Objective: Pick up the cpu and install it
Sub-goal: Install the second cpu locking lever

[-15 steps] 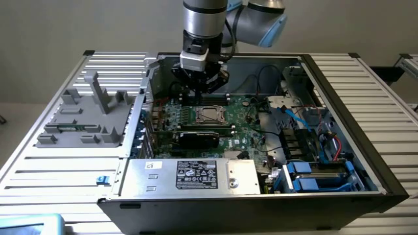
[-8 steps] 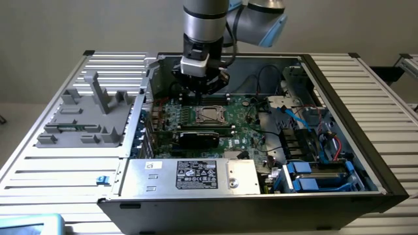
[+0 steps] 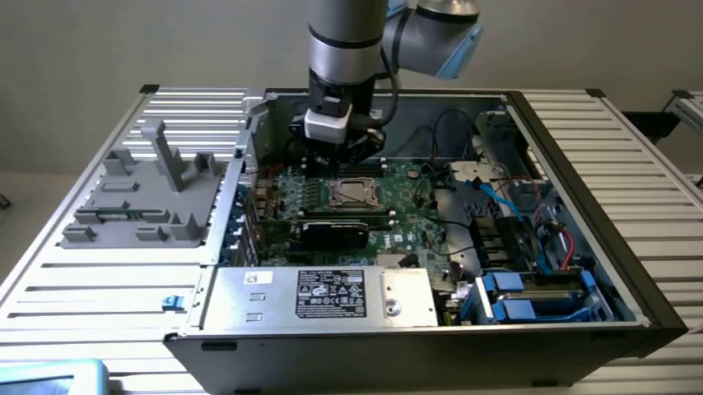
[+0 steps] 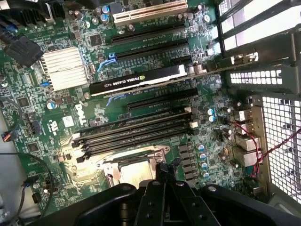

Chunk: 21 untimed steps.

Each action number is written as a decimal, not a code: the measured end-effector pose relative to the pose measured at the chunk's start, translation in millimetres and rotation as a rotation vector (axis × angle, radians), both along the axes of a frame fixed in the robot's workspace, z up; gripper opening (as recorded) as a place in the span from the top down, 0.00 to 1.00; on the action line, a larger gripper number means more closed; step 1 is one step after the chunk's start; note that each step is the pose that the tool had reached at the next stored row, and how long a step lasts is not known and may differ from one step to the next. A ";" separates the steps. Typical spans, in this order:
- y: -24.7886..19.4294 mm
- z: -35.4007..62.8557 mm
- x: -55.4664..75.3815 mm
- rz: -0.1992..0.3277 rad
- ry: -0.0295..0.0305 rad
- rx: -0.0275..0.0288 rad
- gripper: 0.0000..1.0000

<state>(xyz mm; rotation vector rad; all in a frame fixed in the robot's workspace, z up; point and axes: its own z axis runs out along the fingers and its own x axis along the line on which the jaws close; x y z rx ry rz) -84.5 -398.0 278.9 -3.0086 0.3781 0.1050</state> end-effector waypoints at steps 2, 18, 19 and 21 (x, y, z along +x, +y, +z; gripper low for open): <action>-1.6 -2.1 0.1 0.000 -0.0009 0.0090 0.89; -12.7 -21.9 -1.4 -0.010 -0.0034 0.0730 0.89; -13.1 -23.2 -1.8 -0.010 -0.0033 0.0751 0.89; -13.9 -25.5 -3.0 -0.011 -0.0033 0.0817 0.89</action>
